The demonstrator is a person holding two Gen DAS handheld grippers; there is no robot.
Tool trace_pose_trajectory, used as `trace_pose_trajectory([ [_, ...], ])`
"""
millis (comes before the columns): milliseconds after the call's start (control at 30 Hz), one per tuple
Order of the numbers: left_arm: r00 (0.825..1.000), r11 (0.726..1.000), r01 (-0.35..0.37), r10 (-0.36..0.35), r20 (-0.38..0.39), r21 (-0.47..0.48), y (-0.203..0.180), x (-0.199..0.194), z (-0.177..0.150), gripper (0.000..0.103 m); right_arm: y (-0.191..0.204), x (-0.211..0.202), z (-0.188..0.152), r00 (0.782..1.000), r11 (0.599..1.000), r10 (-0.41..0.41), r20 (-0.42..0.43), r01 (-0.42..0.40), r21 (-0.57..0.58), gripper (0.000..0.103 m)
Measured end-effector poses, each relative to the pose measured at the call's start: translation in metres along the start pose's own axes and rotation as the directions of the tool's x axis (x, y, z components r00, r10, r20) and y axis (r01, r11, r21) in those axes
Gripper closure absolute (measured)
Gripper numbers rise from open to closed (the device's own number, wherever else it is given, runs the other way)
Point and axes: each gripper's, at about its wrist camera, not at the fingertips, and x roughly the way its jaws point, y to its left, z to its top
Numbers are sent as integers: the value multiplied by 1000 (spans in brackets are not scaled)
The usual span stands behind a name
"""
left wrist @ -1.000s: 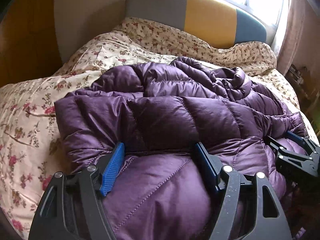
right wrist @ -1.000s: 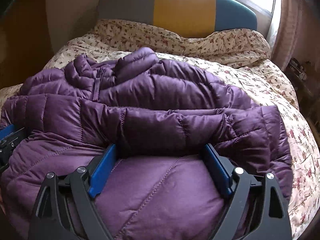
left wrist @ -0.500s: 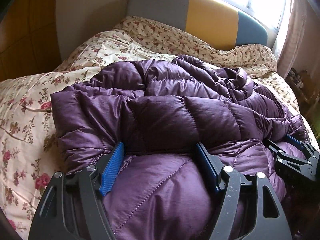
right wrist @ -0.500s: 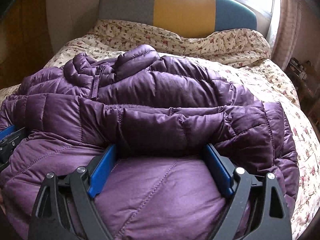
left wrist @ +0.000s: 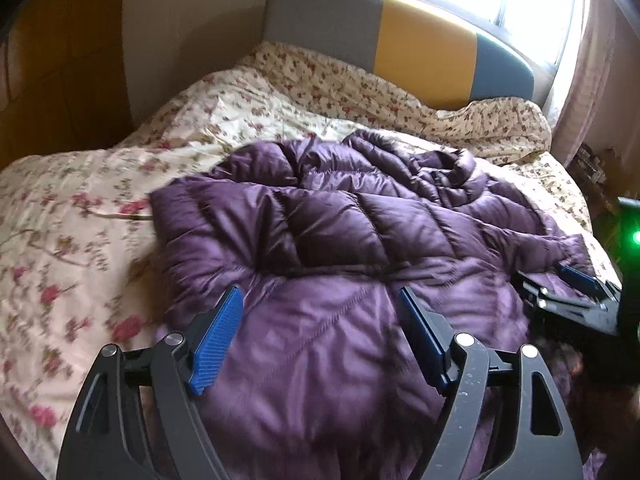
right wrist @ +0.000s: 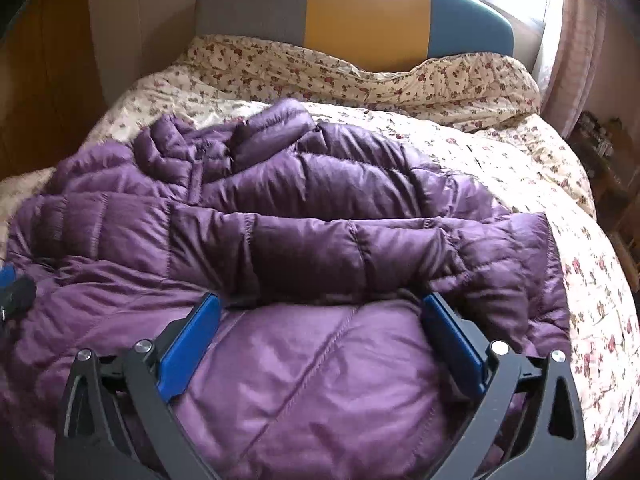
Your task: Fold large clothes
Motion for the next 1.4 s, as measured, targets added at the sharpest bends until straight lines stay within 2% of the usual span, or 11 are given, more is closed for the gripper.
trace_pose_trajectory([
  [67,999,1000,0,0,33,4,-1,-21,-7,17,-2,-12,-4,1000,1000,17,3,-17,8,2],
  [167,996,1000,-3,1,84,19,0,-54,-22,17,-6,-30,-16,1000,1000,22,2,-22,3,2],
  [333,994,1000,16,-18,112,20,5,-92,-46,17,-11,-54,-46,999,999,26,-24,-26,-21,2],
  [500,993,1000,22,-23,117,4,11,-117,-66,17,-19,-69,-76,998,999,9,-66,-12,-49,2],
  [733,993,1000,20,-20,119,4,20,-142,-92,17,-49,-87,-108,993,1000,-9,-117,8,-15,2],
  [967,995,1000,20,-22,93,19,30,-157,-120,17,-82,-117,-138,989,999,-33,-144,33,0,2],
  [1200,999,1000,28,-28,22,-6,54,-168,-156,17,-118,-142,-177,979,999,-26,-203,34,35,2],
  [1267,999,999,38,-38,4,-25,63,-171,-165,20,-129,-151,-191,975,998,-7,-220,20,55,2],
  [1300,999,998,50,-50,-9,-42,68,-173,-171,26,-132,-153,-196,975,998,3,-224,11,63,2],
  [1400,994,991,92,-96,-42,-98,81,-179,-189,28,-142,-167,-214,972,996,35,-232,-15,88,4],
])
